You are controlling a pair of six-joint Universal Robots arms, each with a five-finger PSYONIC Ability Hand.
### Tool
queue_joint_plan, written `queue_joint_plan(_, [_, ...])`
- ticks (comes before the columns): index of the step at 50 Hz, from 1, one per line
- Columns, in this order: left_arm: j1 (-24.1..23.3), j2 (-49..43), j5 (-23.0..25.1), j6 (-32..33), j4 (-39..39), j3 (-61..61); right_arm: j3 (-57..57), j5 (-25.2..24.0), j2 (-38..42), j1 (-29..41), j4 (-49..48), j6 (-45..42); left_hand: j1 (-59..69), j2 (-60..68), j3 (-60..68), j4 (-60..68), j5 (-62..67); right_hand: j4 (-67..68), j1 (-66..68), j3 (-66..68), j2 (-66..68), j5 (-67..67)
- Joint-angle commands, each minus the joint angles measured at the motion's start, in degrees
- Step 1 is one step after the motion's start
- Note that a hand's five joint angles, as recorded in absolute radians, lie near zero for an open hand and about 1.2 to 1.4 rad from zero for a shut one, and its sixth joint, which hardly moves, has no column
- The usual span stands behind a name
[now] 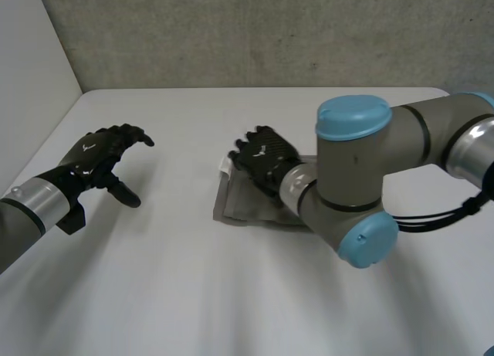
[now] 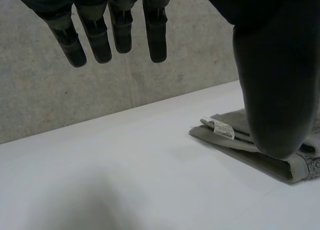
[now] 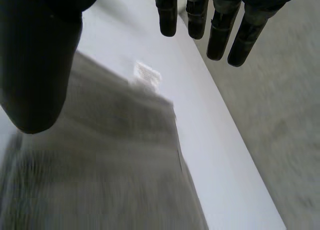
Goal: Fold the towel.
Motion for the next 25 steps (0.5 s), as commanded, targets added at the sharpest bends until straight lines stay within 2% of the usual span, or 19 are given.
queue_joint_plan(1, [-0.6,0.0,0.0,0.0,0.6,0.1,14.8,0.7,-10.0,-8.6,-1.2,2.1,-4.3,-3.3,-3.7,-3.9,-2.6,-4.0,-2.9,-3.9,-3.4,-3.4])
queue_joint_plan(3, [-0.8,0.0,0.1,0.0,0.7,0.3,18.9,0.0,-12.0,-10.6,-2.6,2.8,-4.3,-3.3,-3.7,-3.9,-2.6,-4.0,-2.9,-3.9,-3.4,-3.4])
queue_joint_plan(6, [-1.3,-0.1,0.0,0.0,0.7,0.3,30.1,-4.1,-16.3,-17.2,-9.0,4.0,-4.3,-3.3,-3.7,-3.9,-2.6,-4.0,-2.9,-3.9,-3.4,-3.4])
queue_joint_plan(9, [-1.8,-0.1,0.0,0.0,0.7,-0.1,33.3,-6.0,-17.4,-19.7,-11.2,4.0,-4.3,-3.3,-3.7,-3.9,-2.6,-4.0,-2.9,-3.9,-3.4,-3.4])
queue_joint_plan(11, [-2.2,-0.2,0.0,0.0,0.7,-0.2,37.2,-9.9,-18.8,-24.3,-14.3,4.0,-4.3,-3.3,-3.7,-3.9,-2.6,6.8,7.9,6.9,7.4,7.4])
queue_joint_plan(17, [-2.9,-0.3,0.0,0.1,0.7,-0.2,39.0,-14.1,-17.7,-28.4,-15.5,4.2,-4.3,-3.3,-3.7,-3.9,-2.6,19.6,20.7,19.7,20.3,20.2])
queue_joint_plan(20, [-3.0,-0.3,0.0,0.1,0.7,-0.3,38.9,-14.4,-16.5,-28.9,-15.8,4.4,-4.1,-3.1,-3.6,-3.7,-2.4,22.5,23.6,22.6,23.1,23.1])
queue_joint_plan(22, [-3.0,-0.3,0.0,0.2,0.7,-0.5,38.4,-14.5,-14.3,-29.8,-16.1,4.5,-4.3,-3.3,-3.7,-3.9,-2.6,32.5,33.6,32.6,33.2,33.1])
queue_joint_plan(25, [-3.0,-0.4,0.0,0.2,0.8,-0.6,38.1,-14.6,-13.1,-31.0,-16.1,4.5,-4.3,-3.3,-3.7,-3.9,-2.6,38.9,40.0,39.1,39.6,39.5])
